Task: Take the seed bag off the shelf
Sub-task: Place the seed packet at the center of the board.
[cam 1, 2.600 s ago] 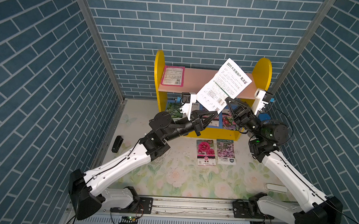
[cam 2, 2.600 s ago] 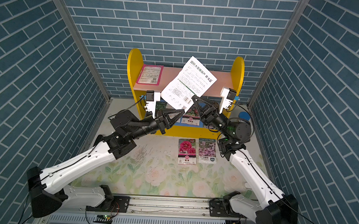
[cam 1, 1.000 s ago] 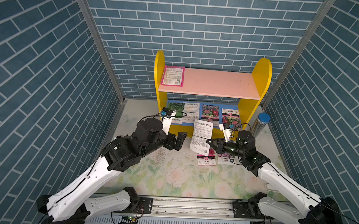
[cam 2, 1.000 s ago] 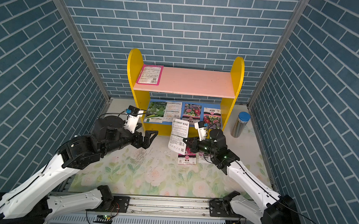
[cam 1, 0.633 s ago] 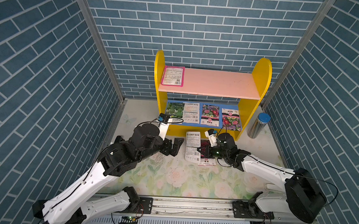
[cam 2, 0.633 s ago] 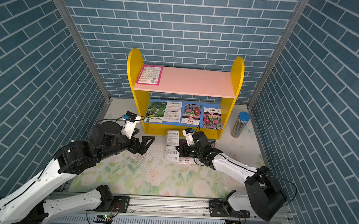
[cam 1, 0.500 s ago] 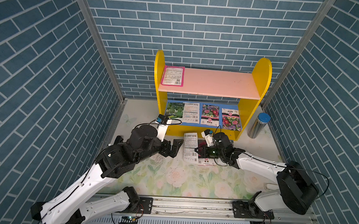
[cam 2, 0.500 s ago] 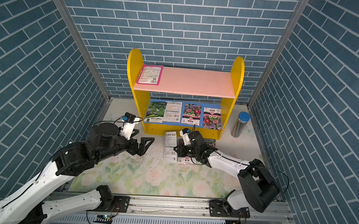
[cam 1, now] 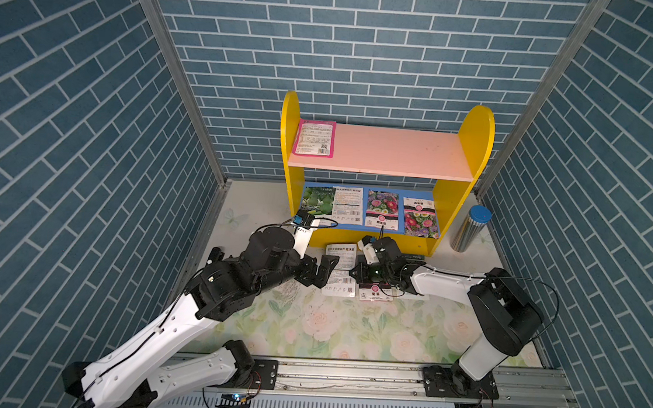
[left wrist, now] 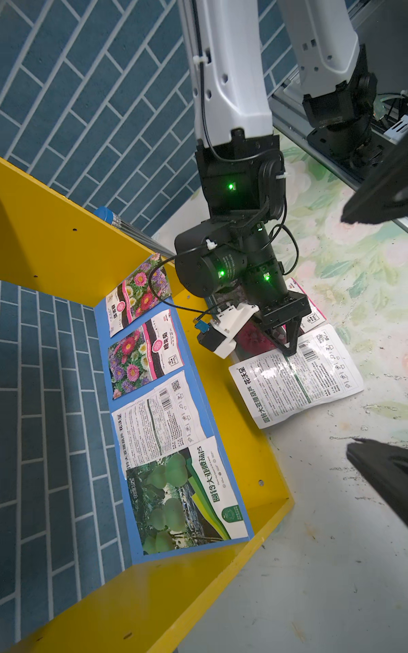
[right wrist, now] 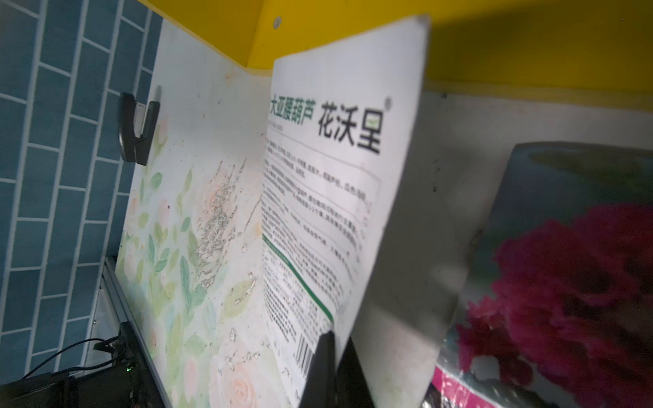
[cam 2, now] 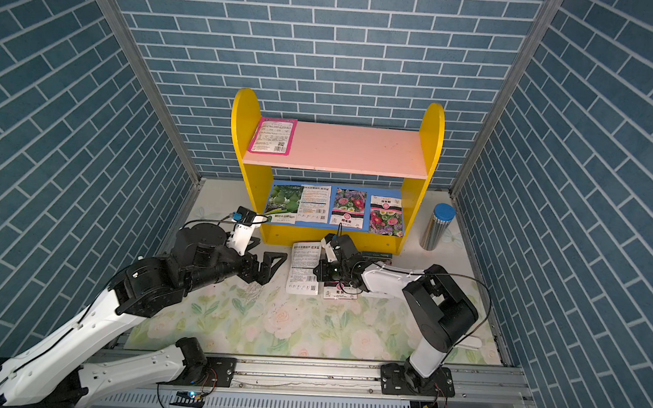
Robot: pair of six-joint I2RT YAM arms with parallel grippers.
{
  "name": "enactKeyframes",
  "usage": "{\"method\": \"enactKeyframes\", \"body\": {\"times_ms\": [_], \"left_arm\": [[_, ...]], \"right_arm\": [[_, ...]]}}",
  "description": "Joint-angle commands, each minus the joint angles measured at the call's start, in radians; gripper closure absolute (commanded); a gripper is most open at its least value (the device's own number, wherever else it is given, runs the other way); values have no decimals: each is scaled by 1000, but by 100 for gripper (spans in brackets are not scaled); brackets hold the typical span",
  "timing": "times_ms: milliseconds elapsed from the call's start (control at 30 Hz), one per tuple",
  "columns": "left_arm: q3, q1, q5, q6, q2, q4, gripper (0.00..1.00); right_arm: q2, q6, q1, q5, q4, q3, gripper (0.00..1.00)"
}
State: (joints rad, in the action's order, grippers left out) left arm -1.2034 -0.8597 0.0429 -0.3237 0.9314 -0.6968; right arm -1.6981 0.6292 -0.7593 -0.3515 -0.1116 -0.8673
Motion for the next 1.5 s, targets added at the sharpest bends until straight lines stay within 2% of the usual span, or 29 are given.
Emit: {"method": "enactKeyframes", "body": {"times_ms": [0, 600, 1100, 1333, 1467], "left_arm": [[8, 4, -9, 16, 4, 28, 0], [55, 4, -18, 8, 13, 77, 0], [64, 4, -9, -5, 17, 79, 0], [58, 3, 3, -18, 17, 85, 0], [47, 4, 12, -17, 21, 93, 0]], "right_arm": [[-31, -26, -9, 36, 62, -34, 100], [-147, -40, -9, 16, 64, -90, 98], [-97, -64, -8, 103, 135, -78, 71], [32, -110, -8, 138, 176, -67, 61], [155, -155, -8, 74, 164, -42, 55]]}}
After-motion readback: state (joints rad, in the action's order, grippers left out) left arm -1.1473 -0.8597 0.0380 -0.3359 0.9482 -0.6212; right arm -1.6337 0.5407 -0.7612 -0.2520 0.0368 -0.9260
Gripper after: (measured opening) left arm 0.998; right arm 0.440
